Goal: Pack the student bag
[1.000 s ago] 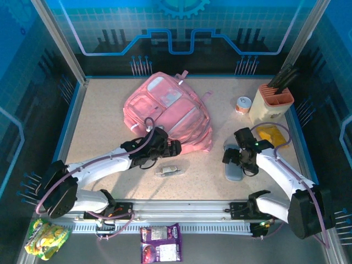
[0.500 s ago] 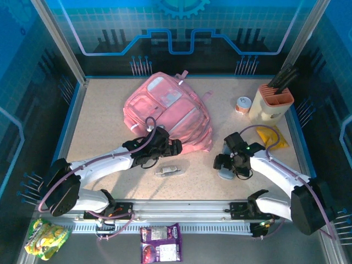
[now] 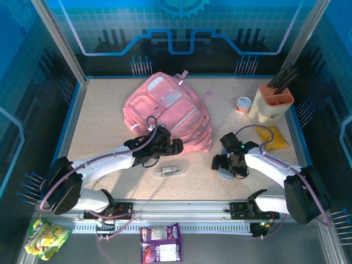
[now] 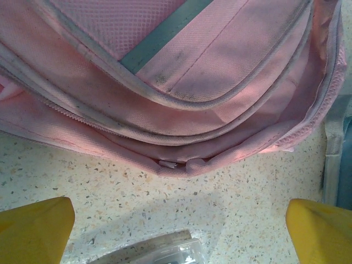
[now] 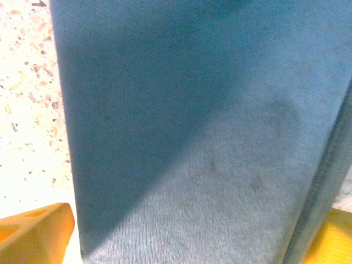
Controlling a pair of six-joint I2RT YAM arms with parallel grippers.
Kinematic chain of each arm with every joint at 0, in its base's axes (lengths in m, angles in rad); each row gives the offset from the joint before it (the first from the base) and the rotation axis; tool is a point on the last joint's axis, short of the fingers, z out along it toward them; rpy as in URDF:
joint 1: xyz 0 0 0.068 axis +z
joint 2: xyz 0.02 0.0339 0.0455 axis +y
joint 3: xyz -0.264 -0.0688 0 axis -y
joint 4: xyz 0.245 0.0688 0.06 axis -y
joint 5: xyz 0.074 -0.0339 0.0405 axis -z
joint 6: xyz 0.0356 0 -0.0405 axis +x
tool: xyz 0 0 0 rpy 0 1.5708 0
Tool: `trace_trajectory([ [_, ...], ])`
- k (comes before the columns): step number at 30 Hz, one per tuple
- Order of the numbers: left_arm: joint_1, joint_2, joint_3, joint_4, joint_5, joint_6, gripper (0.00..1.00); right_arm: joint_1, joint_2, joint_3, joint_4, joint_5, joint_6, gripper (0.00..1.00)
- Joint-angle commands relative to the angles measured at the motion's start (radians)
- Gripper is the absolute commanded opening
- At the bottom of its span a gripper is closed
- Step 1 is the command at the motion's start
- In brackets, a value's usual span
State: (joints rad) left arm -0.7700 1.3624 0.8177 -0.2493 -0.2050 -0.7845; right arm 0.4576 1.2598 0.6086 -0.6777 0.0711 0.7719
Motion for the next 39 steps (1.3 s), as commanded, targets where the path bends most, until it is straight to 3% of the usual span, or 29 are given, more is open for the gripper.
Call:
trace_trajectory([
  [1, -0.008, -0.004, 0.032, -0.018, -0.013, 0.009, 0.99, 0.01, 0.007, -0.008, 0.034, 0.011, 0.017, 1.0],
  [8, -0.012, 0.014, 0.081, -0.072, -0.024, 0.048, 0.99, 0.012, -0.04, -0.015, 0.039, 0.04, -0.013, 0.75],
  [11, -0.012, 0.014, 0.116, -0.105, -0.038, 0.102, 0.99, 0.016, -0.064, -0.017, 0.043, 0.041, -0.037, 0.7],
  [15, -0.011, 0.022, 0.201, -0.187, -0.106, 0.217, 0.99, 0.014, -0.101, 0.018, -0.013, 0.04, -0.067, 0.69],
  [19, -0.011, 0.068, 0.276, -0.201, -0.162, 0.424, 0.99, 0.013, -0.161, 0.053, -0.057, 0.018, -0.111, 0.71],
  [24, -0.012, 0.212, 0.391, -0.182, -0.242, 0.673, 0.99, 0.009, -0.199, 0.125, -0.123, -0.015, -0.18, 0.73],
  [27, -0.015, 0.297, 0.446, -0.159, -0.235, 0.784, 0.99, -0.017, -0.195, 0.143, -0.119, -0.074, -0.199, 0.75],
  [33, -0.021, 0.443, 0.539, -0.129, -0.249, 0.881, 0.99, -0.083, -0.165, 0.171, -0.132, -0.164, -0.221, 0.75],
  [39, -0.021, 0.609, 0.647, -0.115, -0.343, 0.927, 0.98, -0.129, -0.127, 0.206, -0.123, -0.19, -0.253, 0.75],
])
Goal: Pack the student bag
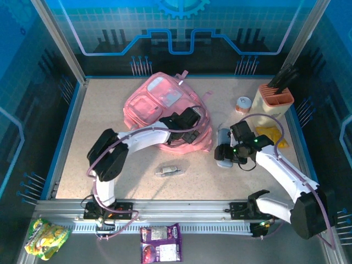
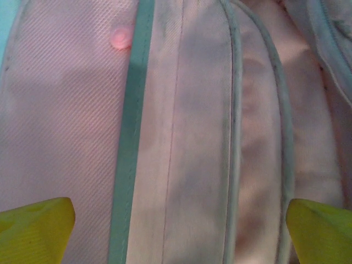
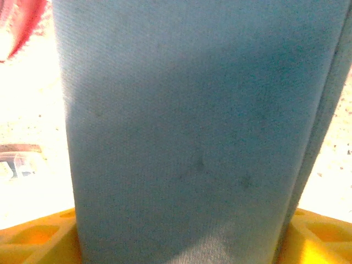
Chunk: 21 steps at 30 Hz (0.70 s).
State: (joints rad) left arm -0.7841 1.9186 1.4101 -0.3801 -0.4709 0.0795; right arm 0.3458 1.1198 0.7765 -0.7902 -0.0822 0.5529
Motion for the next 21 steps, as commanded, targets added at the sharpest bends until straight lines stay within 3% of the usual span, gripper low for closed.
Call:
trace_trajectory([
  [1, -0.006, 0.07, 0.066, 0.027, -0.099, 0.073, 0.94, -0.022, 0.021, 0.04, 0.001, -0.041, -0.037, 0.74],
  [5, 0.003, 0.103, 0.107, 0.04, -0.129, 0.098, 0.75, -0.031, 0.046, 0.046, 0.017, -0.061, -0.045, 0.73],
  [17, 0.019, 0.028, 0.131, 0.035, -0.116, 0.085, 0.01, -0.025, 0.023, 0.07, 0.009, -0.064, -0.1, 0.74],
  [21, 0.022, -0.044, 0.167, 0.016, -0.132, 0.055, 0.0, -0.009, 0.039, 0.097, -0.015, -0.103, -0.131, 0.75],
])
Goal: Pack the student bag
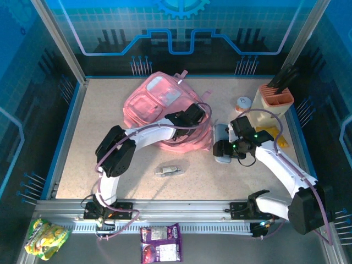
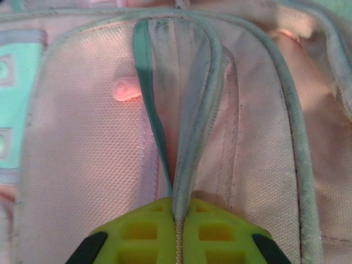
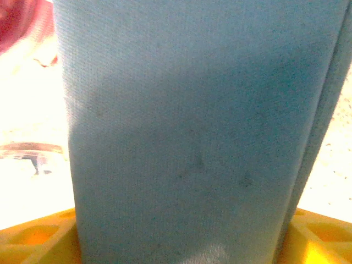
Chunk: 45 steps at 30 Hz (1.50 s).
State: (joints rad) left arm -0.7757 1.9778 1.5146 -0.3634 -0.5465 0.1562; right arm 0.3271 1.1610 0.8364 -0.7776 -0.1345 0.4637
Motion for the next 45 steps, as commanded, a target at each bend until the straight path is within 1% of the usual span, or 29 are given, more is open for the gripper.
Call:
trace_trajectory([
  [1, 0.016, -0.116, 0.084, -0.02, -0.057, -0.026, 0.0, 0.02, 0.006, 0.072, -0.034, -0.054, -0.05, 0.75],
  [4, 0.031, -0.156, 0.137, -0.053, -0.079, -0.046, 0.0, 0.069, 0.052, 0.128, -0.043, -0.059, -0.069, 0.76],
  [6, 0.05, -0.184, 0.158, -0.06, -0.062, -0.071, 0.0, 0.085, 0.095, 0.163, -0.025, -0.083, -0.071, 0.76],
  [10, 0.083, -0.231, 0.164, -0.035, -0.031, -0.093, 0.0, 0.136, 0.209, 0.228, 0.098, -0.113, -0.06, 0.76],
  [12, 0.095, -0.238, 0.172, -0.04, 0.004, -0.105, 0.0, 0.152, 0.305, 0.266, 0.164, -0.135, -0.048, 0.76],
  [15, 0.097, -0.247, 0.18, -0.039, 0.022, -0.105, 0.0, 0.166, 0.426, 0.325, 0.284, -0.17, -0.027, 0.73],
  [17, 0.105, -0.255, 0.185, -0.044, 0.048, -0.118, 0.0, 0.185, 0.491, 0.377, 0.357, -0.157, -0.03, 0.73],
  [23, 0.141, -0.274, 0.211, -0.067, 0.122, -0.195, 0.0, 0.202, 0.665, 0.523, 0.491, -0.136, -0.017, 0.74],
  [25, 0.152, -0.281, 0.21, -0.073, 0.131, -0.212, 0.0, 0.21, 0.722, 0.575, 0.496, -0.107, -0.022, 0.74],
  [27, 0.166, -0.291, 0.211, -0.084, 0.133, -0.23, 0.0, 0.212, 0.765, 0.615, 0.503, -0.114, -0.034, 0.77],
  [30, 0.196, -0.311, 0.196, -0.085, 0.175, -0.275, 0.0, 0.214, 0.766, 0.591, 0.569, -0.122, -0.056, 0.84],
  [34, 0.226, -0.343, 0.145, -0.055, 0.243, -0.314, 0.0, 0.209, 0.671, 0.49, 0.616, -0.155, -0.062, 0.91],
  [37, 0.237, -0.352, 0.134, -0.047, 0.251, -0.324, 0.0, 0.195, 0.589, 0.395, 0.622, -0.151, -0.045, 0.94],
  [38, 0.237, -0.352, 0.131, -0.048, 0.253, -0.328, 0.0, 0.189, 0.573, 0.37, 0.62, -0.156, -0.036, 0.93],
  [41, 0.239, -0.356, 0.114, -0.042, 0.264, -0.346, 0.0, 0.188, 0.546, 0.308, 0.596, -0.151, 0.009, 0.81],
  [43, 0.24, -0.356, 0.107, -0.035, 0.273, -0.351, 0.0, 0.191, 0.558, 0.275, 0.631, -0.173, 0.037, 0.73],
  [45, 0.239, -0.352, 0.111, -0.04, 0.275, -0.349, 0.0, 0.192, 0.595, 0.267, 0.678, -0.196, 0.055, 0.67],
])
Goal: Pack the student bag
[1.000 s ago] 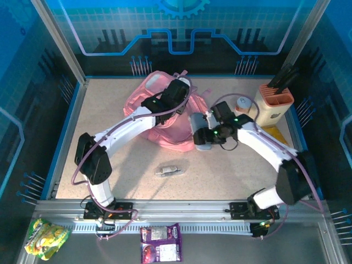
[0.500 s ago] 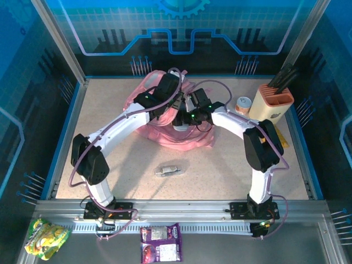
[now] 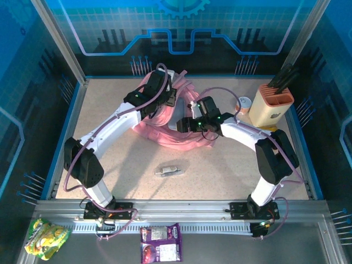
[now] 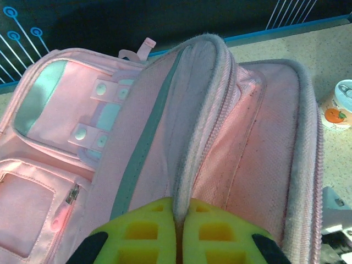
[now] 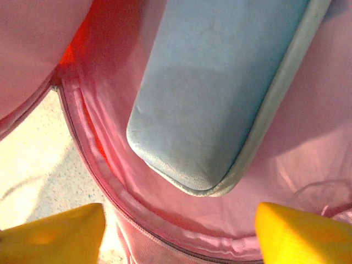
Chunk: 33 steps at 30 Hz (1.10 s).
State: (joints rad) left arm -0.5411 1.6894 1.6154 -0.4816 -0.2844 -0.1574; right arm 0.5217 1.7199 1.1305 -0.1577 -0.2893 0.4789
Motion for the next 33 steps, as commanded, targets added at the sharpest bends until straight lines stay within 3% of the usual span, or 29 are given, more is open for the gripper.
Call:
trace_trajectory([
  [1, 0.004, -0.063, 0.013, 0.075, 0.013, -0.036, 0.0, -0.003, 0.06, -0.012, 0.066, -0.046, 0.041, 0.64],
  [9, 0.004, -0.07, 0.006, 0.075, 0.045, -0.087, 0.0, -0.005, 0.201, 0.185, 0.152, -0.067, -0.025, 0.5],
  [13, 0.004, -0.064, 0.005, 0.076, 0.063, -0.106, 0.0, -0.01, 0.21, 0.205, 0.152, -0.098, -0.045, 0.53],
  [17, 0.004, -0.042, -0.002, 0.07, 0.077, -0.127, 0.02, -0.018, 0.078, 0.071, 0.153, -0.065, -0.089, 0.64],
  [19, 0.005, -0.029, -0.009, 0.067, 0.106, -0.146, 0.09, -0.035, -0.017, -0.027, 0.153, -0.011, -0.073, 0.66],
  [21, 0.005, -0.018, -0.009, 0.061, 0.152, -0.173, 0.22, -0.068, -0.118, -0.123, 0.149, 0.005, -0.014, 0.67],
  [23, 0.003, -0.029, -0.017, 0.046, 0.201, -0.197, 0.28, -0.098, -0.201, -0.188, 0.114, 0.014, 0.028, 0.67],
  [27, 0.004, -0.199, -0.237, 0.205, 0.228, -0.279, 0.53, -0.104, -0.326, -0.233, -0.019, 0.066, 0.017, 0.69],
  [33, 0.066, -0.427, -0.565, 0.265, 0.133, -0.462, 0.64, -0.079, -0.368, -0.267, -0.086, -0.03, 0.012, 0.71],
])
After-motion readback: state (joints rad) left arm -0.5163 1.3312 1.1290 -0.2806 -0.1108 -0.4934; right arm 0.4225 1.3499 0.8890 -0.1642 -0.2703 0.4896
